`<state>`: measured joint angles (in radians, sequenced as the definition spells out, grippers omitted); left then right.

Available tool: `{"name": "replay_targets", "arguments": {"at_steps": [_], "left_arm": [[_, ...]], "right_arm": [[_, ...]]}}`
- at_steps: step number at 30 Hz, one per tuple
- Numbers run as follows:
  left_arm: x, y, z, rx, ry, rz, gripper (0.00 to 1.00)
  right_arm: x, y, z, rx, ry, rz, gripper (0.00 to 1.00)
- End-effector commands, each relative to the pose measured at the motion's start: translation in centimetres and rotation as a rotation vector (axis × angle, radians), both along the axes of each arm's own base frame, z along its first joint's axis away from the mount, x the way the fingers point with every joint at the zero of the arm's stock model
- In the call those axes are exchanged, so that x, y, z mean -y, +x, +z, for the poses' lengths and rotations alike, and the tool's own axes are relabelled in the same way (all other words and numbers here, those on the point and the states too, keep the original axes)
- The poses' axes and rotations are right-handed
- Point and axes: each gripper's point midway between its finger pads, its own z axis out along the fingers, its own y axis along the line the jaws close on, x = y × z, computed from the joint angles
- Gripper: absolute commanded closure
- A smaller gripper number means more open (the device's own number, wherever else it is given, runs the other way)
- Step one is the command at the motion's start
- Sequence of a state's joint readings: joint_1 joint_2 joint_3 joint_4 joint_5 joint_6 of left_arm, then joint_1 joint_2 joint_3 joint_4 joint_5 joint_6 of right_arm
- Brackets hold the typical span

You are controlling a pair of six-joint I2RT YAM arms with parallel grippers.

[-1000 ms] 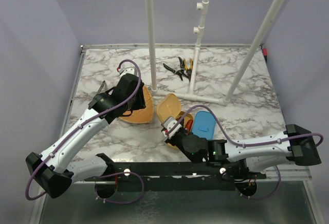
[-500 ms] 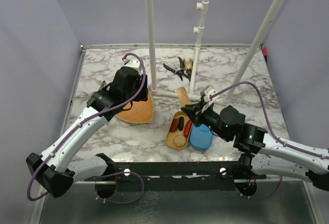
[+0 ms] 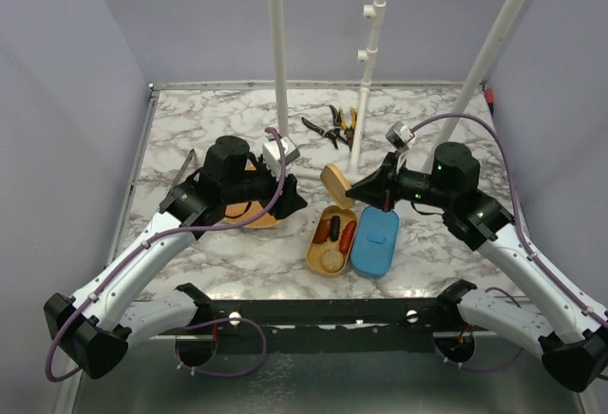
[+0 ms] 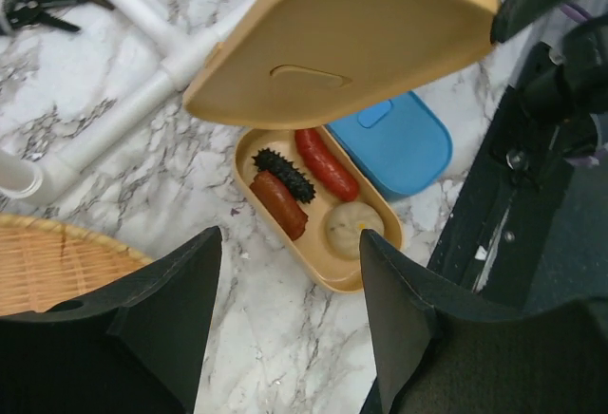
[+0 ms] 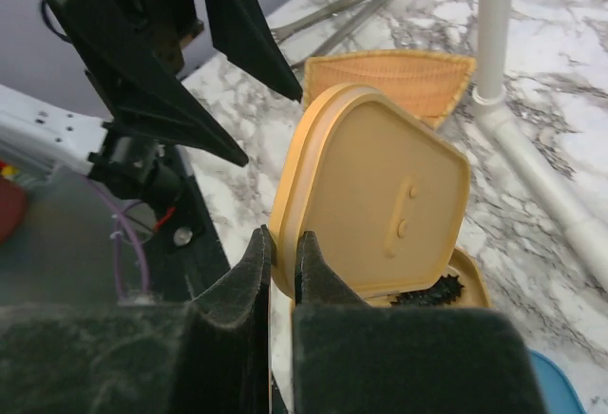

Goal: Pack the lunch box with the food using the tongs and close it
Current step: Close the box lid on the packing box.

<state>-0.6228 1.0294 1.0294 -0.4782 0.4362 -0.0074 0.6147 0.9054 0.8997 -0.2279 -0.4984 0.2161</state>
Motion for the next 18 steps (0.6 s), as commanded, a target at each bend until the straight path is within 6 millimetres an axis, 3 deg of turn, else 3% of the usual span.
{"name": "replay_targets", "arguments": {"at_steps": [1,6,11,18], "left_arm": [[0.9,-2.4,1.0,0.099,-0.046,-0.206,0.38],[-0.1,-2.4,1.3,0.168,-0.037,-0.167,0.35],[0.1,-3.2,1.2,0.163,-0.07,-0.195,0.33],[1.6,-6.1,1.6,0.082,-0.15,-0.368,0.34]], "right_arm": [[-0.5,-4.0,2.6,-0.119,0.112,0.294,0.99],[-0.6,-5.9,2.3,-0.221,0.119,0.412,0.99],[-0.7,-8.1,3.2,-0.292,0.173,0.554,0.99],[-0.6,-8.6,3.6,-0.312,0.18,0.586,0.99]]}}
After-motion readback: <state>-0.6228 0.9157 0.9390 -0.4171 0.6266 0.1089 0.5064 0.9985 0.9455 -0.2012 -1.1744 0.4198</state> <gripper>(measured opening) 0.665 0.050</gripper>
